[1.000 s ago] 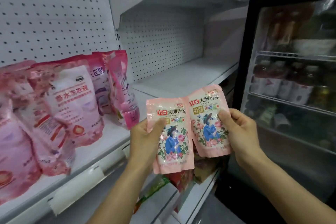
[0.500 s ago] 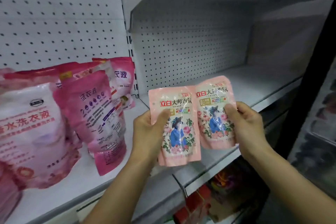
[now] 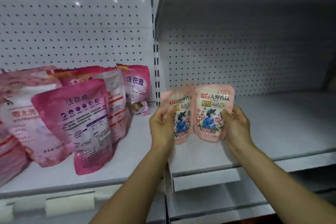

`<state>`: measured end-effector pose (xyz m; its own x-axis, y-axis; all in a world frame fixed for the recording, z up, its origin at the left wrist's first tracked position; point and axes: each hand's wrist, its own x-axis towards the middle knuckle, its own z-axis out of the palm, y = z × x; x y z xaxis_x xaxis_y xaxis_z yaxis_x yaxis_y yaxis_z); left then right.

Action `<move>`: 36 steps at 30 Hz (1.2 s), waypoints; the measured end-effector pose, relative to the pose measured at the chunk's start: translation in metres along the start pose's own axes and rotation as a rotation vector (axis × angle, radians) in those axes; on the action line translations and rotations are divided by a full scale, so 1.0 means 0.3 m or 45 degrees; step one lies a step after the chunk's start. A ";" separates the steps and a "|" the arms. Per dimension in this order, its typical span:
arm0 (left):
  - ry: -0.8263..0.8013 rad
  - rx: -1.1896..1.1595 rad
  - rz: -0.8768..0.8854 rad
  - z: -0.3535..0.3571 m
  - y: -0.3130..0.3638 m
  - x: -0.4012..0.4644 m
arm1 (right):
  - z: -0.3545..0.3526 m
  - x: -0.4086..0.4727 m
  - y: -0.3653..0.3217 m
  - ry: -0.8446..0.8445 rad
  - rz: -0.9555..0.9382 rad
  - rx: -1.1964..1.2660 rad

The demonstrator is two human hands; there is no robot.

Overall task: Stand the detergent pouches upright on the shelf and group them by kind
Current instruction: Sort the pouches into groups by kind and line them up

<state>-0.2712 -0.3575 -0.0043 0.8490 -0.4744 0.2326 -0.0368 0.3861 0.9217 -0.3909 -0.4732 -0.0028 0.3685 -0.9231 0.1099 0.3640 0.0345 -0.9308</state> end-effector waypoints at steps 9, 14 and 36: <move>0.005 0.166 0.067 -0.002 0.013 -0.060 | -0.047 -0.024 0.005 -0.137 -0.161 -0.166; 0.215 0.590 0.415 -0.089 0.039 -0.176 | -0.084 -0.100 -0.033 -0.028 -0.752 -0.521; 0.496 0.678 0.092 -0.598 0.151 -0.134 | 0.564 -0.361 0.150 -1.123 -0.153 -0.489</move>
<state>-0.2123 -0.1791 -0.0276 0.9595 -0.1029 0.2622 -0.2711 -0.0847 0.9588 -0.2698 -0.3068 0.0025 0.9134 -0.2877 0.2880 0.1946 -0.3128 -0.9297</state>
